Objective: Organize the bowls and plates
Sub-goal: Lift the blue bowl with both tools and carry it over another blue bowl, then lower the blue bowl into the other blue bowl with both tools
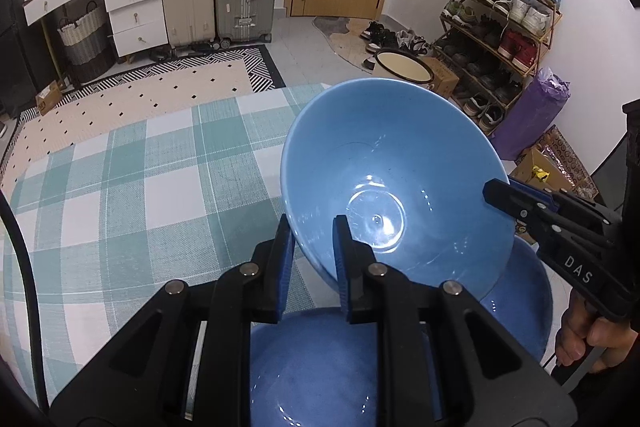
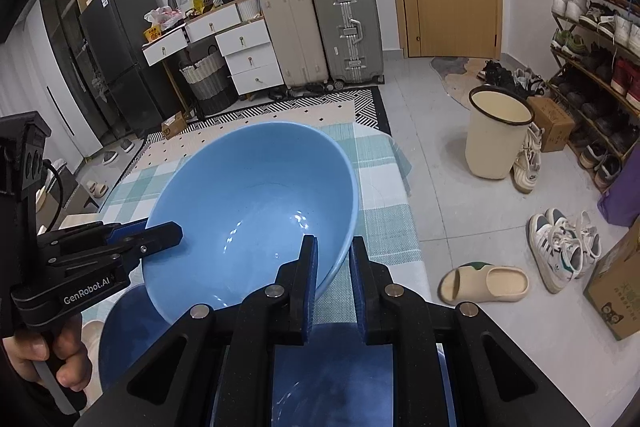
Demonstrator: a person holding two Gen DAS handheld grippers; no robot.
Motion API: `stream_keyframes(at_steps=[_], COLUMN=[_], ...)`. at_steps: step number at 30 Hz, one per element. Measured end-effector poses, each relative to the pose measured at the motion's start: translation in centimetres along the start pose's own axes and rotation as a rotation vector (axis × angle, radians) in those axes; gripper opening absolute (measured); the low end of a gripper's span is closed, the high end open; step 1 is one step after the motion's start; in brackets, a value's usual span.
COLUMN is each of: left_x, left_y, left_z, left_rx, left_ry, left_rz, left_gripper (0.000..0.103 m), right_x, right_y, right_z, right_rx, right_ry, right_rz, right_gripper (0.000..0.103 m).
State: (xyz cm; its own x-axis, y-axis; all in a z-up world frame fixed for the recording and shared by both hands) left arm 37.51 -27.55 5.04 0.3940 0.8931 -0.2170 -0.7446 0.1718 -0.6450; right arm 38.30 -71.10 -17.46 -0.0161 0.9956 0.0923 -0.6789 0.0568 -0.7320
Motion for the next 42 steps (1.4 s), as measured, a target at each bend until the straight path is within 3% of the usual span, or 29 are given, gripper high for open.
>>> stream_keyframes(at_steps=[22,42], left_x=[-2.7,-3.7], left_y=[1.6,6.4], left_z=[9.8,16.2], left_rx=[-0.072,-0.089], left_ry=[-0.003,-0.027], left_rz=[-0.011,0.001], left_gripper=[0.016,0.016], right_x=[1.9,5.1], right_y=[0.2,2.7], right_z=[7.7,11.6], right_rx=[-0.066,-0.088], right_ry=[-0.023,-0.054], right_rz=[0.023,0.045], right_gripper=[0.017,0.017])
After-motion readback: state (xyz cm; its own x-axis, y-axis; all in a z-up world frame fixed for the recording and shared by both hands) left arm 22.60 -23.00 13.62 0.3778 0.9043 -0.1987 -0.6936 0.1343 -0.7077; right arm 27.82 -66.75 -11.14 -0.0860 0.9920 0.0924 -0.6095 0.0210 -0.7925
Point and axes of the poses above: each gripper's, at about its wrist camera, not at the fingertips, and z roughly against the way its jaws point, x to its left, y to its underside, the point moved 3 cm from there along -z, roughly the way its jaws point, and after that the axes turned 6 degrees about y, right-handed, at the moved point
